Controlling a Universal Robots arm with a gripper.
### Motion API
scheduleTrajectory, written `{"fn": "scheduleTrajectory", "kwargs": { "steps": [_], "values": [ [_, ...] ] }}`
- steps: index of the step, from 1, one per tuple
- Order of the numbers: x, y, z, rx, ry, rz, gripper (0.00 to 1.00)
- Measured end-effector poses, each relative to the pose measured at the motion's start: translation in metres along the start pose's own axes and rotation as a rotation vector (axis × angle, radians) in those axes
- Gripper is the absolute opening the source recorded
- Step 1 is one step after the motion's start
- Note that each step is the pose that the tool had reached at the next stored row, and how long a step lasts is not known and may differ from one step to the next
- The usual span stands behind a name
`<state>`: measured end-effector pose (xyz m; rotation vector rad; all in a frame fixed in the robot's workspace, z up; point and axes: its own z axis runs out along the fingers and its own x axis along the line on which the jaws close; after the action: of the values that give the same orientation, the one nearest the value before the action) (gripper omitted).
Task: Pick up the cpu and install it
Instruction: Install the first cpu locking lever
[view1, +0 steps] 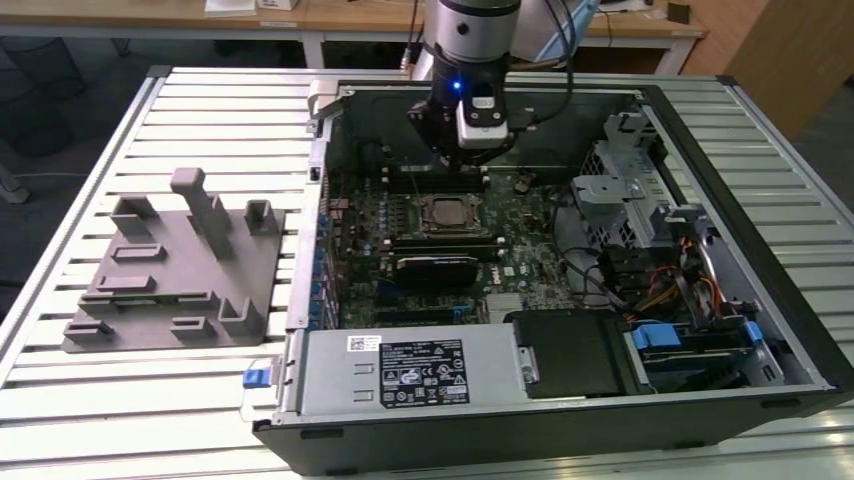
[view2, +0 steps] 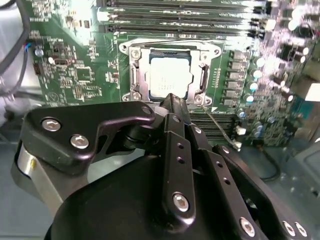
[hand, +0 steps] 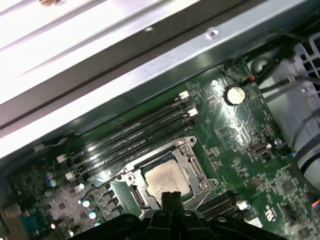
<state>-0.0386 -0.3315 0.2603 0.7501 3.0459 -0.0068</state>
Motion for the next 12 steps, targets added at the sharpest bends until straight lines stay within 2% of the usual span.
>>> {"fn": "scheduleTrajectory", "kwargs": {
  "steps": [9,12],
  "values": [
    [0.0002,-0.0001,0.0021,-0.0007,-0.0005,-0.162,0.11],
    [0.0004,-0.0002,0.0025,-0.0039,0.0007,-0.202,0.11]
  ]
}}
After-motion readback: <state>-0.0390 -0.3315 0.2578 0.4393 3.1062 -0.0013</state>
